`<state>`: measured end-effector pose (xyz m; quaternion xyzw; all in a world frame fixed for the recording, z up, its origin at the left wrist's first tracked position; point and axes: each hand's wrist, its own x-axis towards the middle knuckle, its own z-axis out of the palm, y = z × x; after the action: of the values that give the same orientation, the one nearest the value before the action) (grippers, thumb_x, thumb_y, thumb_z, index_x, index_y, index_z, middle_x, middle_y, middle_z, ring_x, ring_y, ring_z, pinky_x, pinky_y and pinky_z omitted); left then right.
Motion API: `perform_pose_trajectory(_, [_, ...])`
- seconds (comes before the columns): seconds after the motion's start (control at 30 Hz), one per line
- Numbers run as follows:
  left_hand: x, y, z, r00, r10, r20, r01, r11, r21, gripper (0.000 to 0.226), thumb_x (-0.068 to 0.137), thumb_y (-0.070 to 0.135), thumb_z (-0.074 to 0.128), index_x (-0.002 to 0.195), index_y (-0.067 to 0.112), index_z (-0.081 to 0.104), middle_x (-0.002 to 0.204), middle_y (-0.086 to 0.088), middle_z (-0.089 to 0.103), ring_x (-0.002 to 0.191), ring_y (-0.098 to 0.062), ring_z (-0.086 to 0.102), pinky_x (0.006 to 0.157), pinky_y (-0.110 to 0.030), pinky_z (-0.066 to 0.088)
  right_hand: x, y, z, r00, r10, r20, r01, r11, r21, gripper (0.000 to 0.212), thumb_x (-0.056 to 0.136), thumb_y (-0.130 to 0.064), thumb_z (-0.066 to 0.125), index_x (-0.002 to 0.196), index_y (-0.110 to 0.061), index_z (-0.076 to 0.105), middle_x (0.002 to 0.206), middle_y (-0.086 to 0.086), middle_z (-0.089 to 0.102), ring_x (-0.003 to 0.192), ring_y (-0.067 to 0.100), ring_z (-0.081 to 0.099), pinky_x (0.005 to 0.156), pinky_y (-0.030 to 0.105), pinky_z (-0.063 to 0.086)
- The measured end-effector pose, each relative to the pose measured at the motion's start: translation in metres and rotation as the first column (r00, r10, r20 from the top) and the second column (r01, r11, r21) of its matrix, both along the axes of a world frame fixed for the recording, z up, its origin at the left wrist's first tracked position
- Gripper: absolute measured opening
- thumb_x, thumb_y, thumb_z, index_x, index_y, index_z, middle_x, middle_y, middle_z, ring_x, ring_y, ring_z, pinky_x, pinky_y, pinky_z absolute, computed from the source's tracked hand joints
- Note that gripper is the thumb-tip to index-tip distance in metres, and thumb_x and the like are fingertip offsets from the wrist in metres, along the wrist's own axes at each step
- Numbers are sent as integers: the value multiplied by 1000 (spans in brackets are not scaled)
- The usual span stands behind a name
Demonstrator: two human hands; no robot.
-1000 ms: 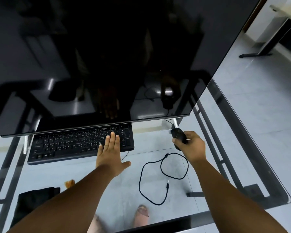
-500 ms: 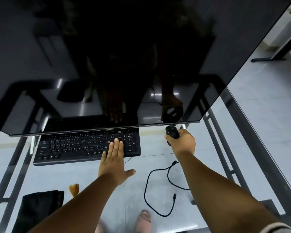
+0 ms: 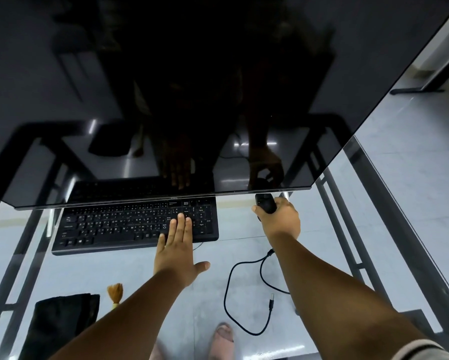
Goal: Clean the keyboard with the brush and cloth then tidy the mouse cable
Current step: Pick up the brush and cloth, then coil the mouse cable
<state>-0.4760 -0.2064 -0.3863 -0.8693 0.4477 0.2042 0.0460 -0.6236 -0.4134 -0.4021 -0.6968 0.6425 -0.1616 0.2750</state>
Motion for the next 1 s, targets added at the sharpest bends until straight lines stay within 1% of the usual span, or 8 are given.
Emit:
perform_pose_trajectory(0.07, [1, 1, 0, 1000, -1, -1, 1, 1000, -12, 116, 84, 71, 49, 142, 15, -33, 151, -1, -39, 143, -19, -28, 120, -41, -5, -4, 3, 0, 1000, 8, -4, -8, 1000, -26, 54, 71, -70, 62, 101, -25, 61, 92, -6, 67, 86, 21, 62, 66, 34, 55])
perform_pose_trajectory(0.17, [0, 5, 0, 1000, -2, -4, 2, 999, -37, 114, 84, 72, 47, 143, 15, -31, 152, -1, -38, 144, -19, -28, 120, -41, -5, -14, 11, 1, 994, 45, 101, -38, 997, -72, 47, 84, -57, 60, 115, -22, 62, 106, -4, 65, 102, 22, 60, 80, 37, 54])
perform_pose_trajectory(0.3, [-5, 14, -2, 1000, -18, 17, 19, 998, -59, 104, 88, 72, 37, 143, 15, -31, 152, -1, -37, 145, -19, -26, 120, -39, -5, -36, 17, -1, 979, 184, 93, -169, 975, -148, 37, 87, -46, 64, 116, -24, 64, 113, -6, 58, 98, 19, 61, 83, 35, 53])
perform_pose_trajectory(0.4, [-7, 20, -4, 1000, -17, 15, 18, 998, -67, 100, 90, 70, 34, 142, 15, -32, 153, -1, -37, 145, -19, -25, 120, -37, -4, -46, 18, -1, 977, 196, 82, -195, 981, -18, 55, 76, -57, 71, 121, -27, 60, 116, -7, 54, 91, 16, 62, 82, 34, 55])
perform_pose_trajectory(0.5, [-8, 20, -4, 1000, -8, -6, 7, 997, -75, 100, 91, 68, 36, 143, 15, -31, 154, 0, -36, 145, -18, -25, 121, -37, -3, -43, 20, 4, 981, 174, 91, -181, 981, 68, 80, 62, -72, 73, 125, -25, 55, 120, -8, 52, 101, 14, 59, 85, 34, 54])
perform_pose_trajectory(0.63, [-9, 20, -3, 1000, -3, -16, 2, 997, -73, 101, 91, 67, 38, 144, 15, -30, 154, 0, -35, 145, -18, -25, 120, -38, -4, -28, 23, 8, 988, 143, 64, -150, 981, 126, 89, 56, -70, 78, 124, -20, 51, 122, -6, 50, 106, 16, 57, 84, 31, 50])
perform_pose_trajectory(0.83, [-4, 14, 0, 999, -26, 28, 28, 998, -60, 107, 88, 70, 40, 146, 14, -29, 152, -2, -38, 142, -18, -29, 120, -41, -6, -17, 20, 4, 996, 76, 43, -80, 991, 107, 56, 64, -50, 83, 102, -18, 59, 104, -1, 60, 84, 19, 59, 70, 29, 50])
perform_pose_trajectory(1.0, [3, 7, 1, 999, -32, 8, 33, 999, -40, 115, 83, 71, 48, 147, 15, -29, 153, 0, -38, 144, -18, -27, 120, -40, -5, -18, 14, 2, 998, 3, 69, -10, 995, 100, 51, 67, -47, 82, 102, -16, 62, 106, 1, 57, 80, 17, 54, 66, 25, 41])
